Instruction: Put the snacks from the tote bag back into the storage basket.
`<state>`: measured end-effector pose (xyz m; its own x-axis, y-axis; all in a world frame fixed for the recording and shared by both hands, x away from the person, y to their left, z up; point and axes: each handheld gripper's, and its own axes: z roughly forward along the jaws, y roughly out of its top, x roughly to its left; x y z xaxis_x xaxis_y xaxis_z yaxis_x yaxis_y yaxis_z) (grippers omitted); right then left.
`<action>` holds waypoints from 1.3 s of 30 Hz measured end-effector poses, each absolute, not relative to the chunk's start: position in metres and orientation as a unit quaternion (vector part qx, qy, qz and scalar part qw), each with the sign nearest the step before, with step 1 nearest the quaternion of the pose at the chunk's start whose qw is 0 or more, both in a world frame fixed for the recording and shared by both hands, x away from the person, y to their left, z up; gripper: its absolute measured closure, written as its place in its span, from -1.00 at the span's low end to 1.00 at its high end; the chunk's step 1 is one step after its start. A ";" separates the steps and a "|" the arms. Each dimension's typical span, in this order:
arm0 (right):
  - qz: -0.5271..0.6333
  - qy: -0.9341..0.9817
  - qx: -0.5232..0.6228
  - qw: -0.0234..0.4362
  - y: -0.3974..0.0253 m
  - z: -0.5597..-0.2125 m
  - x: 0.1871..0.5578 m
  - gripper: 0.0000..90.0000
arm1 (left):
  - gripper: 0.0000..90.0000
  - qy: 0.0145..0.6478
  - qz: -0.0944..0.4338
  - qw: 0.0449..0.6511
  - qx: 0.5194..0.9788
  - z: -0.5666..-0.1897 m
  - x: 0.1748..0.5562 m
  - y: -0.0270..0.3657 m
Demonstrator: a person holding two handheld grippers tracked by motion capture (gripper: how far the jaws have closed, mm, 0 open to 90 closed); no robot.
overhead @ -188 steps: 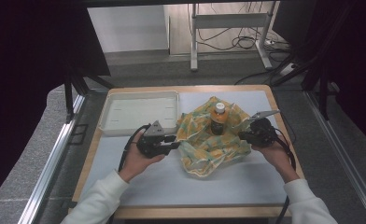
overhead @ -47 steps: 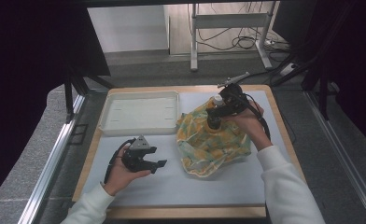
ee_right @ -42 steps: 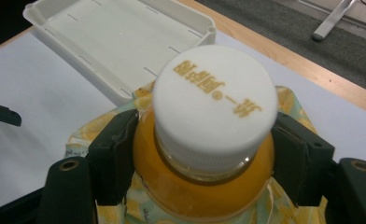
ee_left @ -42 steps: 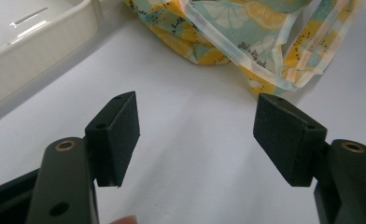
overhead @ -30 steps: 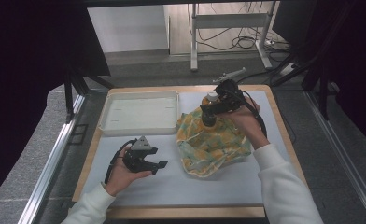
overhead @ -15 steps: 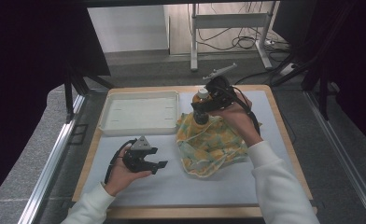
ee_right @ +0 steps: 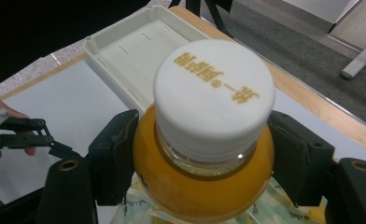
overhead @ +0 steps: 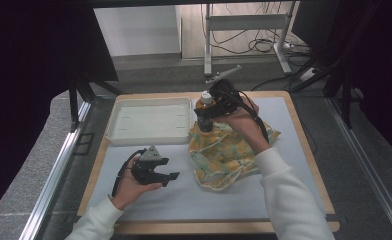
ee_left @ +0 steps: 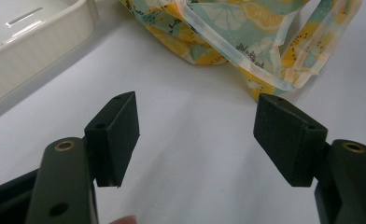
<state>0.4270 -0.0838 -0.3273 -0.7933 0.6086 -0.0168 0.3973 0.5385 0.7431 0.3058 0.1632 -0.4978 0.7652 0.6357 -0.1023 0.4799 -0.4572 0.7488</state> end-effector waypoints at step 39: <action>0.376 0.876 0.271 0.131 -0.025 -0.342 0.444 -0.33 | -0.30 0.326 0.096 0.408 0.847 -0.498 0.307 0.163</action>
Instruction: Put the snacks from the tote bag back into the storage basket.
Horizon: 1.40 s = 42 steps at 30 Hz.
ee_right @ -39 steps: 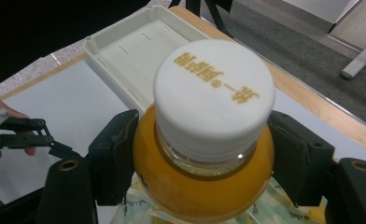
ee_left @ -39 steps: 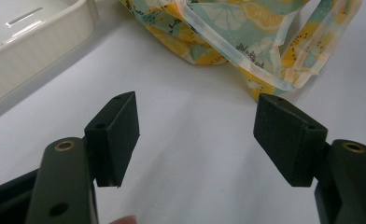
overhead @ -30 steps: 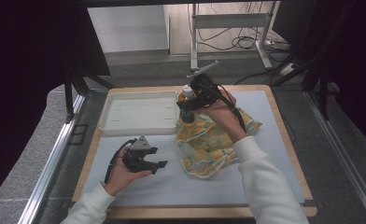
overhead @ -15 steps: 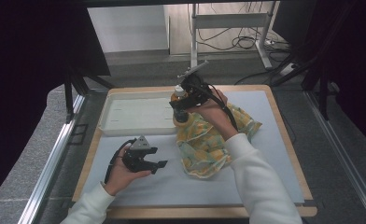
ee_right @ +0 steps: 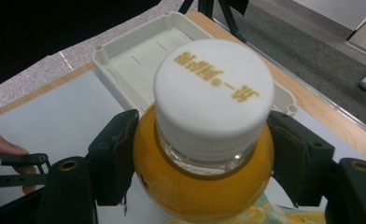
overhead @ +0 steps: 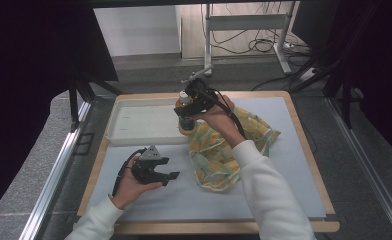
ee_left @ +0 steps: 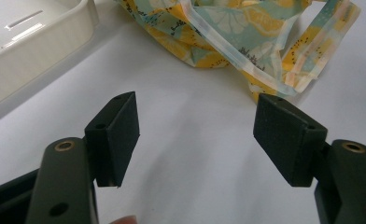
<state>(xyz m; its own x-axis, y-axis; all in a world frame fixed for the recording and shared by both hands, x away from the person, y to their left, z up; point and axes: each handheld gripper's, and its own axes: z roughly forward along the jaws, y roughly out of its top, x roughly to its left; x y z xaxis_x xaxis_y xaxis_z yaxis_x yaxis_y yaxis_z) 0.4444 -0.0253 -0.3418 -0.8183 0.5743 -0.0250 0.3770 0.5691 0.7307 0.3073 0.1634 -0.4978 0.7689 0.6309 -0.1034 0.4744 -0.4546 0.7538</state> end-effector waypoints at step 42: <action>0.356 0.876 0.298 0.129 0.024 -0.376 0.484 -0.33 | -0.30 0.323 0.088 0.414 0.846 -0.498 0.309 0.164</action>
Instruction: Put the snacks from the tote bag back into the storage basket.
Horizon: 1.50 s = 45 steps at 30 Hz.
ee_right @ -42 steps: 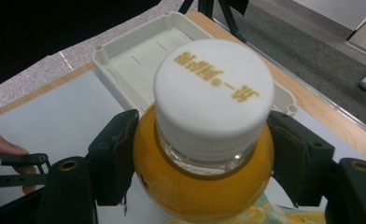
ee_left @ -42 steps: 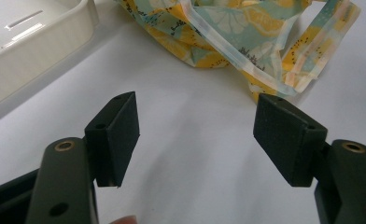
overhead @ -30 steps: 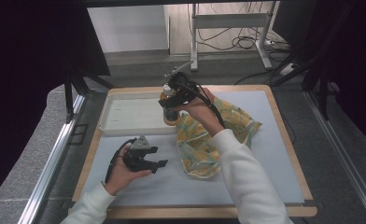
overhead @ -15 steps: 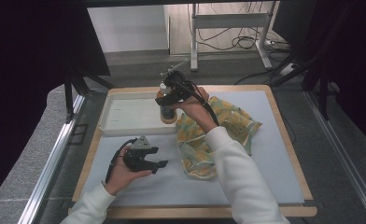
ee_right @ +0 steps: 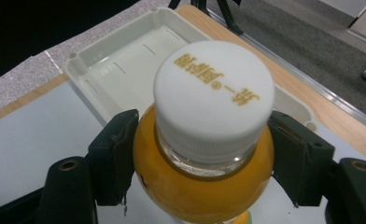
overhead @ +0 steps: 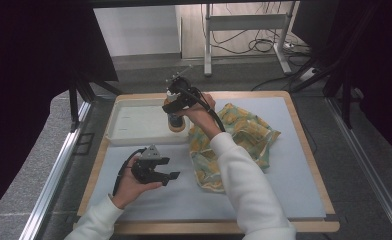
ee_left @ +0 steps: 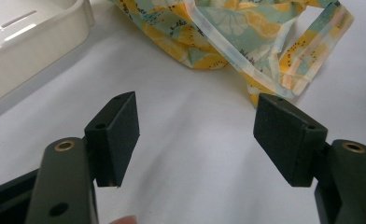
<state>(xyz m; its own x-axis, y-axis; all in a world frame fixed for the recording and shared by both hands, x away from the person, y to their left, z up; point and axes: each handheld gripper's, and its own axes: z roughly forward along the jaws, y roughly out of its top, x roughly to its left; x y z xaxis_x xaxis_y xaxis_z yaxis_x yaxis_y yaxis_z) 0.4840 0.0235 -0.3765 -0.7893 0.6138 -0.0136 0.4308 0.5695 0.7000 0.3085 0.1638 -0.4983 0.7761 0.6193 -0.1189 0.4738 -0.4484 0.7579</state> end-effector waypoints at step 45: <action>0.350 0.875 0.308 0.130 0.013 -0.404 0.483 -0.62 | -0.30 0.326 0.080 0.416 0.845 -0.498 0.310 0.166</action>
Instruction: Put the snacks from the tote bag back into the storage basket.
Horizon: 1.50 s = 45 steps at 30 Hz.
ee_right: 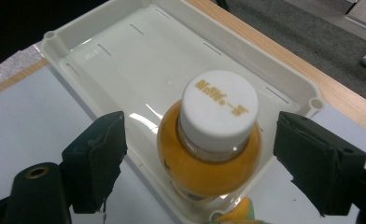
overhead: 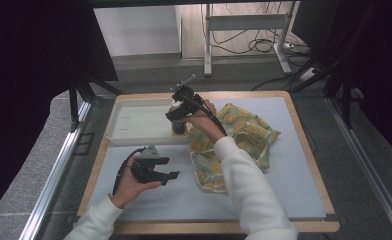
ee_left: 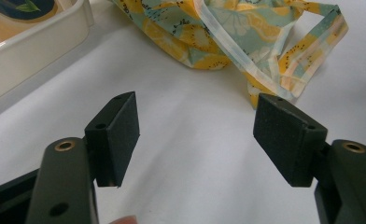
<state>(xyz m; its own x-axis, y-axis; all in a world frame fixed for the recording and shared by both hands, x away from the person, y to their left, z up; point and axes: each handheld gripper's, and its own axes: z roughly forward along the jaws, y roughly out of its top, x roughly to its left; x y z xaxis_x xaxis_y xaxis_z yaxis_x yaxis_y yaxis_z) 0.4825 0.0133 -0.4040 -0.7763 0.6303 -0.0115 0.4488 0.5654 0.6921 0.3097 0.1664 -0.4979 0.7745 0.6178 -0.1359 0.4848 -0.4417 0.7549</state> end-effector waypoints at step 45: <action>0.357 0.865 0.329 0.123 -0.151 -0.439 0.383 -0.55 | -0.30 0.342 0.087 0.394 0.849 -0.505 0.309 0.165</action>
